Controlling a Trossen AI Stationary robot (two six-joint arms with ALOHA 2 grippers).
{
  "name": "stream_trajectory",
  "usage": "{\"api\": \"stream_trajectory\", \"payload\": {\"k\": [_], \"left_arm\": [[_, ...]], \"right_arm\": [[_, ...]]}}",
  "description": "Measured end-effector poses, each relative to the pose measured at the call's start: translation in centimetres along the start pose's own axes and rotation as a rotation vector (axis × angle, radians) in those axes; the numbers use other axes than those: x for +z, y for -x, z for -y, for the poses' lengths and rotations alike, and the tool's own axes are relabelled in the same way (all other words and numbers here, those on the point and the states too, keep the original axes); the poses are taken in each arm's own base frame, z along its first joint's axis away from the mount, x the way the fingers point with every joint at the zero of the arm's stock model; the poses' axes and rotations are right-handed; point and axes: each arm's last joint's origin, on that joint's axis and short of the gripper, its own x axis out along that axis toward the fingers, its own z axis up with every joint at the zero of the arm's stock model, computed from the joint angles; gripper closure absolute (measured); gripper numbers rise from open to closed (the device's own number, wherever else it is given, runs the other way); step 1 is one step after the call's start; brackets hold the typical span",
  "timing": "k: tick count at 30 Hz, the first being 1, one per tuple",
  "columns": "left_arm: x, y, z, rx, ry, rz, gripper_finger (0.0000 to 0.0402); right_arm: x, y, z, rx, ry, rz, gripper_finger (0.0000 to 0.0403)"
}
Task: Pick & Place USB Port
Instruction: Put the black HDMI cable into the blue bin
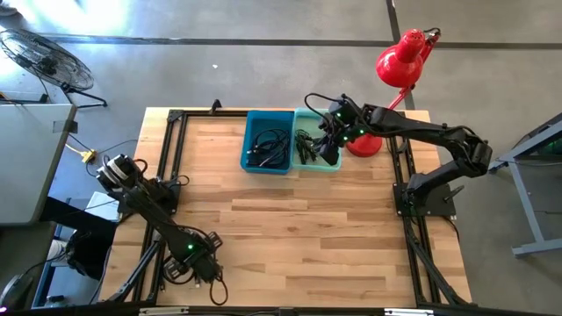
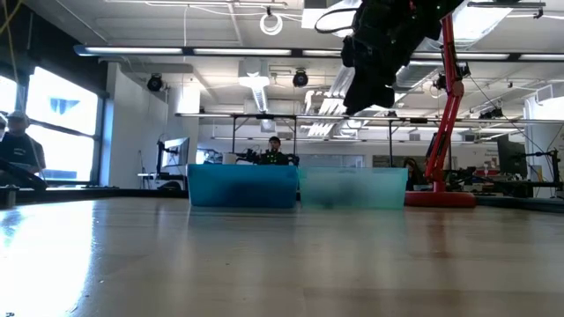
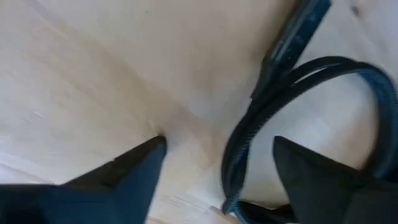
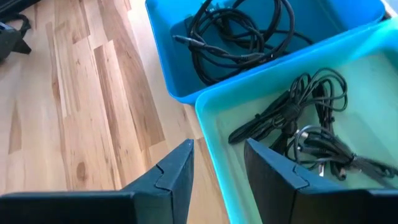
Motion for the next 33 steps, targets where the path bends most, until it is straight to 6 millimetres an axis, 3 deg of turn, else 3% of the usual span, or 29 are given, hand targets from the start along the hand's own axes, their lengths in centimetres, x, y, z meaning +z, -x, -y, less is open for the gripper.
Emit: {"api": "stream_trajectory", "payload": {"k": [4, 10, 11, 17, 23, 29, 33], "left_arm": [[-0.2, -0.4, -0.2, 0.045, -0.015, 0.018, 0.0182], [-0.9, -1.3, -0.6, 0.058, 0.031, 0.035, 0.0361], [-0.9, -1.2, -0.8, 0.061, 0.044, 0.036, 0.0375], [-1.3, -1.0, -3.1, -0.078, 0.08, 0.072, 0.0355], [-2.2, -0.1, -5.0, -0.115, 0.093, 0.122, 0.038], [-3.9, 0.6, -6.2, -0.227, 0.1, 0.306, 0.0366], [-4.6, 1.3, -7.3, -0.184, 0.127, 0.453, 0.0373]], "right_arm": [[-0.1, 0.0, 0.0, 0.002, -0.015, -0.01, 0.0269], [-0.1, 0.0, -0.1, 0.029, -0.048, -0.014, 0.0269], [-0.1, 0.0, -0.1, 0.037, -0.047, -0.015, 0.0269], [-0.1, 0.0, -0.1, 0.051, -0.063, -0.012, 0.0269], [-0.1, 0.0, -0.2, 0.054, -0.083, -0.013, 0.0269], [-0.2, 0.0, -0.2, 0.057, -0.088, -0.023, 0.0269], [-0.3, -0.1, -0.5, 0.061, -0.078, -0.037, 0.0269]]}}
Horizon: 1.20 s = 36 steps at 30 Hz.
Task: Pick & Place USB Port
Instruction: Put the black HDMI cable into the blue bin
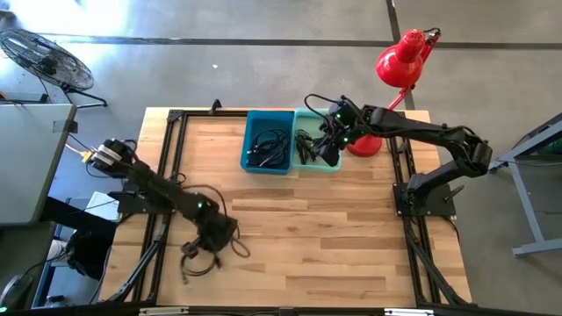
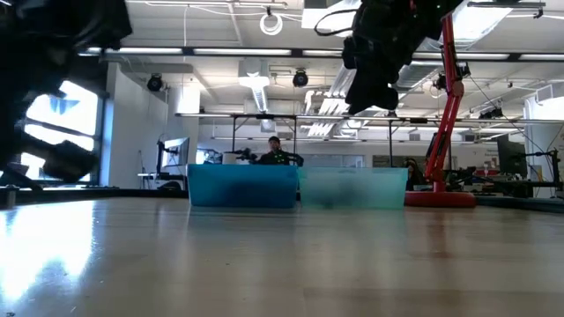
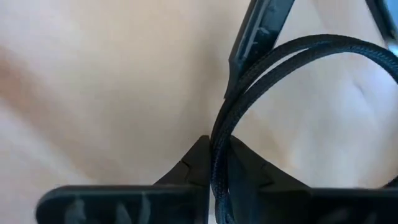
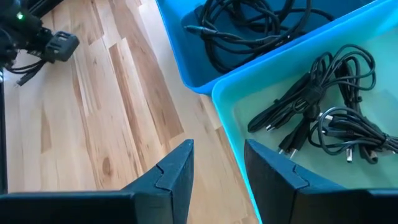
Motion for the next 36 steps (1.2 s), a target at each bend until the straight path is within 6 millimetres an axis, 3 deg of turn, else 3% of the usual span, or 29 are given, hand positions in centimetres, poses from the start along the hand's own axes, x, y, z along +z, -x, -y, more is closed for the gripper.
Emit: {"api": "stream_trajectory", "payload": {"k": [10, 22, 30, 36], "left_arm": [[-0.4, 5.3, -2.9, 0.179, 0.027, 0.299, 0.0374], [-2.6, 16.7, -7.8, 0.747, -0.021, 0.801, 0.0379], [-6.0, 21.5, -10.9, 1.035, 0.055, 0.773, 0.0374], [-7.5, 24.2, -13.6, 1.14, 0.075, 0.709, 0.0375]], "right_arm": [[-0.2, -0.4, -1.3, 0.02, 0.056, -0.013, 0.0269], [-0.2, -0.8, -2.5, 0.052, 0.102, 0.006, 0.0274], [0.1, -0.8, -2.7, 0.061, 0.125, 0.038, 0.0298], [0.4, -0.8, -2.7, 0.066, 0.149, 0.066, 0.0309]]}}
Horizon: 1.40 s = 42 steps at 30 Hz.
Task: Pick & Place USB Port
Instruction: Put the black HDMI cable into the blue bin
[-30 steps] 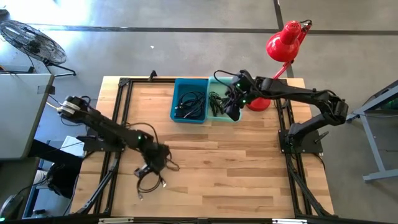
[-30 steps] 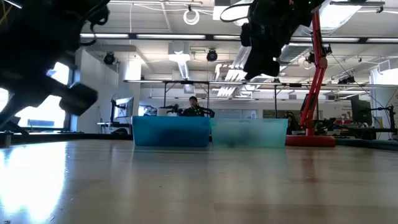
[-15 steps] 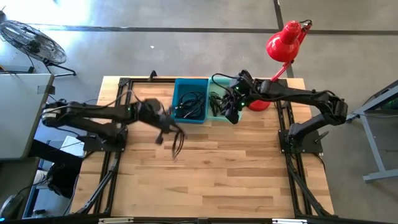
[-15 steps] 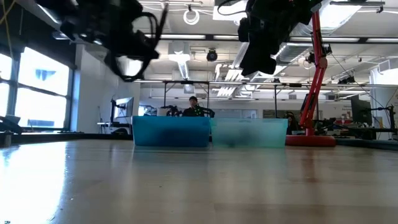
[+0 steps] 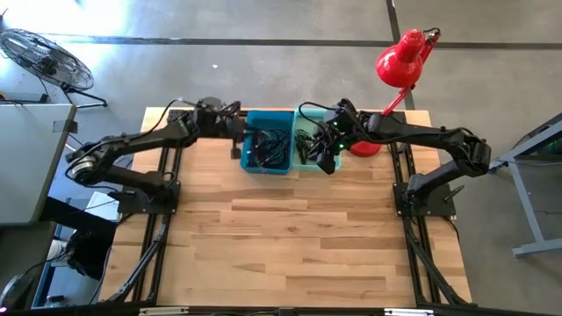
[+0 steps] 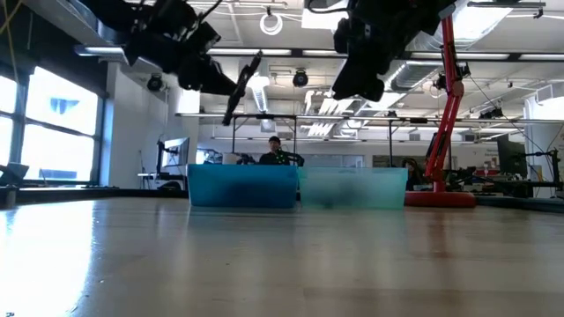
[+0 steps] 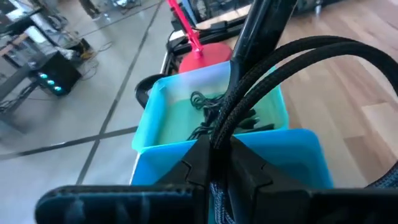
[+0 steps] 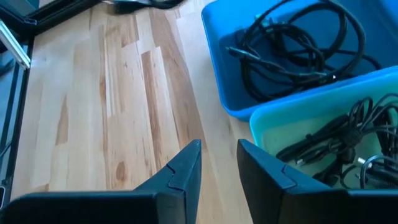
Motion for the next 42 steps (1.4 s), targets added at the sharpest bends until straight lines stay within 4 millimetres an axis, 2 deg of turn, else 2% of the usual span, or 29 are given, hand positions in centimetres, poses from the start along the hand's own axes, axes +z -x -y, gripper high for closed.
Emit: {"api": "stream_trajectory", "payload": {"k": [5, 10, 14, 26, 33, 37, 42], "left_arm": [[-0.5, -2.3, -2.6, -0.055, -0.02, -0.061, 0.0374], [-2.2, -4.9, -4.0, -0.183, 0.004, -0.187, 0.0374], [-3.0, -5.9, -4.8, -0.237, 0.019, -0.245, 0.0374], [-2.9, -6.1, -5.5, -0.159, -0.077, -0.373, 0.0373], [-2.9, -6.0, -5.3, -0.198, -0.096, -0.347, 0.0372], [-2.9, -6.0, -5.3, -0.2, -0.095, -0.345, 0.0354], [-2.8, -6.1, -5.2, -0.233, -0.08, -0.309, 0.031]], "right_arm": [[0.2, 0.0, 0.0, 0.003, 0.005, 0.02, 0.0309], [0.2, 0.0, 0.0, 0.003, -0.002, 0.019, 0.0309], [0.2, 0.0, 0.0, 0.003, -0.002, 0.019, 0.0309], [0.3, 0.0, 0.0, -0.002, 0.035, 0.026, 0.0309], [0.5, 0.0, 0.0, -0.002, 0.05, 0.047, 0.0309], [0.5, 0.0, 0.0, 0.0, 0.046, 0.049, 0.0309], [0.5, 0.0, 0.0, 0.002, 0.038, 0.047, 0.0309]]}}
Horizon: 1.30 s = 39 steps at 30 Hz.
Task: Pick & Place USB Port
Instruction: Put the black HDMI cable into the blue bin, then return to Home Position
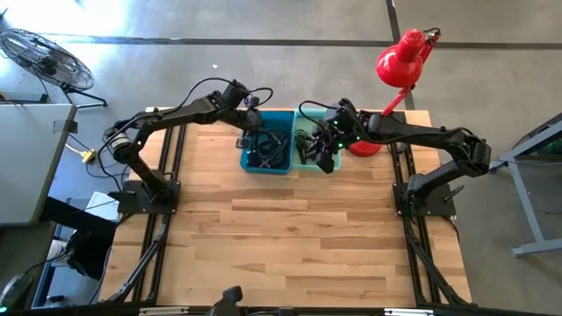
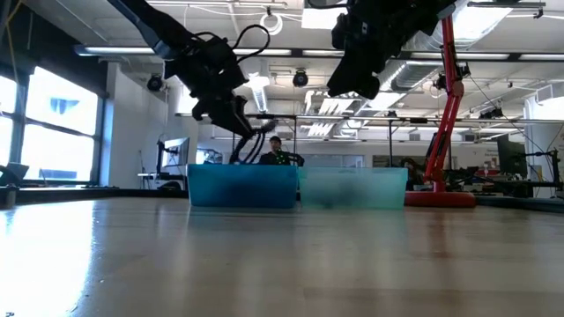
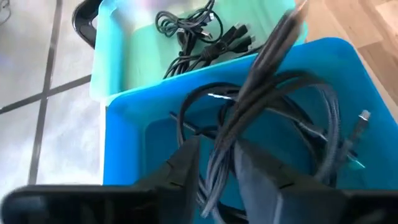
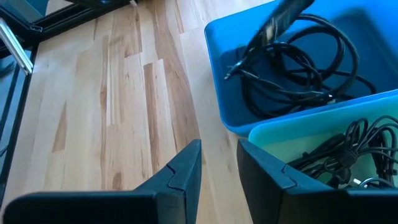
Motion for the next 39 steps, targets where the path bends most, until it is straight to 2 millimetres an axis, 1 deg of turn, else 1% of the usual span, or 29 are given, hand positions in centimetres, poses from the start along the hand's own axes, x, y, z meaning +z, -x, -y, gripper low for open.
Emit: {"api": "stream_trajectory", "payload": {"k": [9, 12, 15, 18, 21, 23, 25, 27, 30, 32, 35, 39], "left_arm": [[-0.4, 0.0, 0.2, 0.01, 0.043, -0.067, 0.0199], [-0.4, 0.0, 0.1, 0.017, 0.031, -0.07, 0.0172], [-0.1, 0.4, -0.1, 0.028, -0.003, -0.097, 0.0156], [1.6, 2.0, -1.0, 0.063, -0.013, -0.087, 0.0148], [4.1, 4.4, -1.7, 0.062, -0.037, -0.004, 0.0147], [6.2, 6.2, -1.8, 0.07, -0.064, 0.059, 0.0147], [8.1, 8.2, -1.6, 0.091, -0.076, 0.106, 0.0147], [10.0, 10.4, -1.1, 0.129, -0.1, 0.15, 0.0147], [12.1, 13.3, 0.2, 0.176, -0.125, 0.188, 0.0147], [13.2, 15.2, 1.4, 0.203, -0.139, 0.203, 0.0146], [14.0, 18.1, 3.6, 0.245, -0.157, 0.213, 0.0146], [13.7, 21.8, 6.6, 0.285, -0.141, 0.157, 0.0146]], "right_arm": [[-0.2, 0.0, 0.0, 0.009, -0.02, -0.016, 0.0309], [-0.2, 0.0, -0.1, 0.022, -0.023, -0.024, 0.0309], [-0.2, 0.0, -0.2, 0.063, -0.017, -0.026, 0.0309], [-0.2, 0.1, -0.3, 0.099, 0.015, -0.022, 0.0309], [0.3, 0.5, -0.6, 0.143, 0.076, 0.032, 0.0309], [1.0, 1.2, -1.1, 0.202, 0.118, 0.107, 0.0309], [1.9, 2.4, -1.7, 0.275, 0.177, 0.208, 0.0309], [2.7, 4.1, -2.4, 0.339, 0.243, 0.312, 0.0309], [3.6, 7.2, -3.6, 0.412, 0.351, 0.462, 0.0309], [3.8, 9.4, -4.5, 0.442, 0.414, 0.549, 0.0309], [3.6, 12.6, -5.7, 0.456, 0.495, 0.66, 0.0309], [2.7, 16.7, -7.1, 0.436, 0.566, 0.779, 0.0309]]}}
